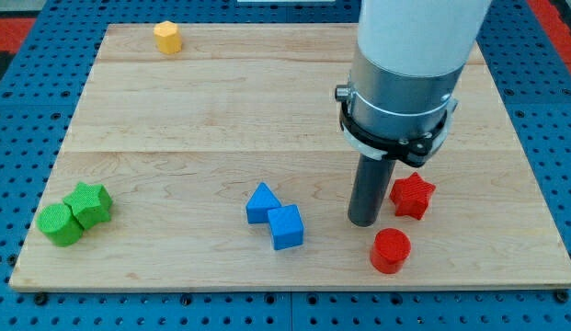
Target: Separate the red blocks from each other
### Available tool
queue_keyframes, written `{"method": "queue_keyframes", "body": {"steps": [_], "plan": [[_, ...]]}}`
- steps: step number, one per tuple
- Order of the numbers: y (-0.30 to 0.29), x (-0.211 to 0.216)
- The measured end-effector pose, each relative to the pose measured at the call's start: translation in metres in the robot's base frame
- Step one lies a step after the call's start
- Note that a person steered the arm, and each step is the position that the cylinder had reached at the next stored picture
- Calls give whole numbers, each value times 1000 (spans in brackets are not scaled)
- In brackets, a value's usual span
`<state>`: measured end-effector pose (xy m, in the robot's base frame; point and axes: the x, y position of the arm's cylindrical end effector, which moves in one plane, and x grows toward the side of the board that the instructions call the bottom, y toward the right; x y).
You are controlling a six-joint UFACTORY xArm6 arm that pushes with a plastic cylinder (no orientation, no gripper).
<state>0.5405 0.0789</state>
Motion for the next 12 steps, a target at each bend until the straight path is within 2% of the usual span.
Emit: {"method": "queue_keyframes", "body": {"steps": [7, 8, 10, 11, 12], "plan": [[-17, -1], [-5, -1], [74, -7], [73, -42], [70, -49]]}}
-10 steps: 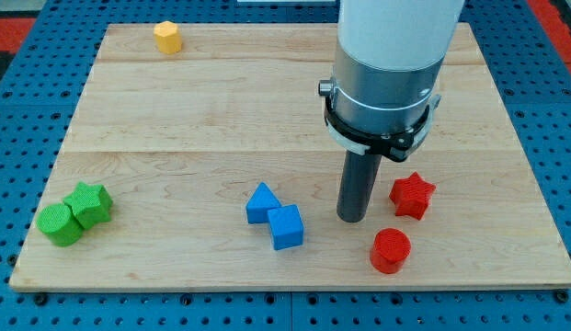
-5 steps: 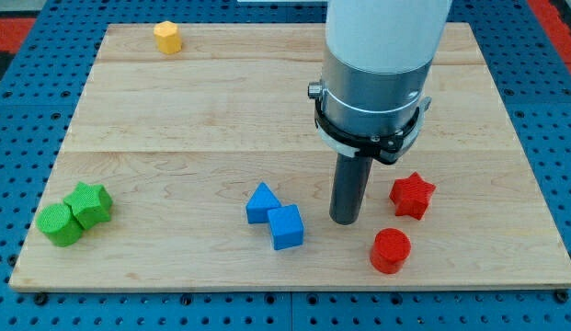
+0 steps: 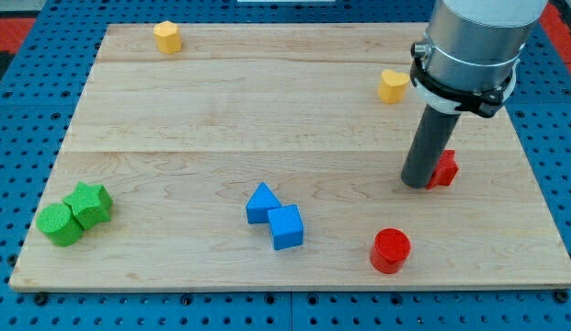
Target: Separate the red blocks from each other
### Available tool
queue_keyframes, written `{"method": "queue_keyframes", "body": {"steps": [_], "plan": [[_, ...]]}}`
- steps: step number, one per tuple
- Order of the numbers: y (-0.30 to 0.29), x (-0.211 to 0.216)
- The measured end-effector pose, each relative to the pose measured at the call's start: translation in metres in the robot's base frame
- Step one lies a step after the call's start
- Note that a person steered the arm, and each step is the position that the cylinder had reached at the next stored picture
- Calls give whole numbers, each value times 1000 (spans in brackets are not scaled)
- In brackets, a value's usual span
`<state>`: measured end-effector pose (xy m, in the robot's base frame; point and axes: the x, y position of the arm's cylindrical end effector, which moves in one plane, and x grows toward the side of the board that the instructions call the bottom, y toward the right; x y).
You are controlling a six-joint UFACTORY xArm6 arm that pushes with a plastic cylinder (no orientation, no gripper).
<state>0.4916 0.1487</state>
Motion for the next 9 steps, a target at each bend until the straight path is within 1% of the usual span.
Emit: {"method": "queue_keyframes", "body": {"steps": [2, 4, 5, 6, 7, 8, 9], "plan": [[-1, 15], [74, 37], [79, 51], [86, 41], [68, 9], [3, -45], [-69, -73]]}}
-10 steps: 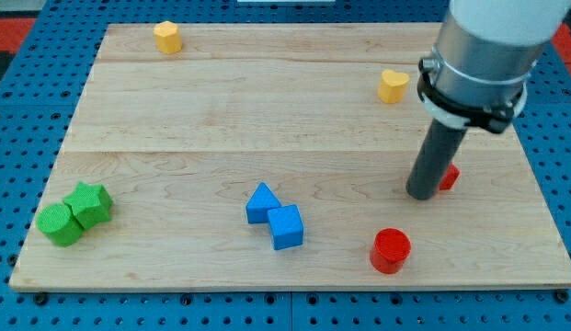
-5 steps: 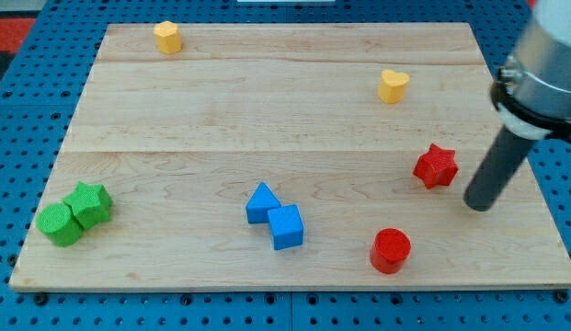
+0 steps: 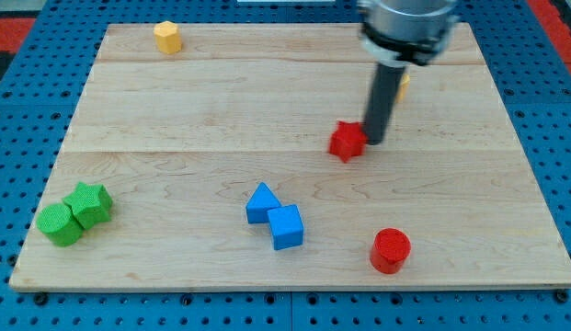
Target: Separate the red blocks from each other
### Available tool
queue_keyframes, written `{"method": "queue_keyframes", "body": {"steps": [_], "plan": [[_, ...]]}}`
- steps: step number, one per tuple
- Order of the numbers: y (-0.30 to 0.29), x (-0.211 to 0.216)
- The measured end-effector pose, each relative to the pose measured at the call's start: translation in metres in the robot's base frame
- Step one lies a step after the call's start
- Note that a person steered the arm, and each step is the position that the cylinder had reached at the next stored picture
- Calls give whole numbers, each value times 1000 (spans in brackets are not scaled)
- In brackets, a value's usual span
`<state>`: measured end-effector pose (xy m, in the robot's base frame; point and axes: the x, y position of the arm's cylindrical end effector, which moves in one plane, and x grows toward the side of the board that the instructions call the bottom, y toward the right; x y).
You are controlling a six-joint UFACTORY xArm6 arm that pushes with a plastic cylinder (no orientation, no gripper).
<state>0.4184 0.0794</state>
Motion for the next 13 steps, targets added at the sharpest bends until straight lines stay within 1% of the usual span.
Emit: {"method": "queue_keyframes", "body": {"steps": [2, 3, 5, 6, 7, 8, 9, 10, 11, 12, 13], "plan": [[59, 19], [48, 43], [15, 46], [15, 57], [17, 83], [7, 93], [-44, 53], [-71, 9], [-71, -28], [-72, -13], [-33, -2]]}}
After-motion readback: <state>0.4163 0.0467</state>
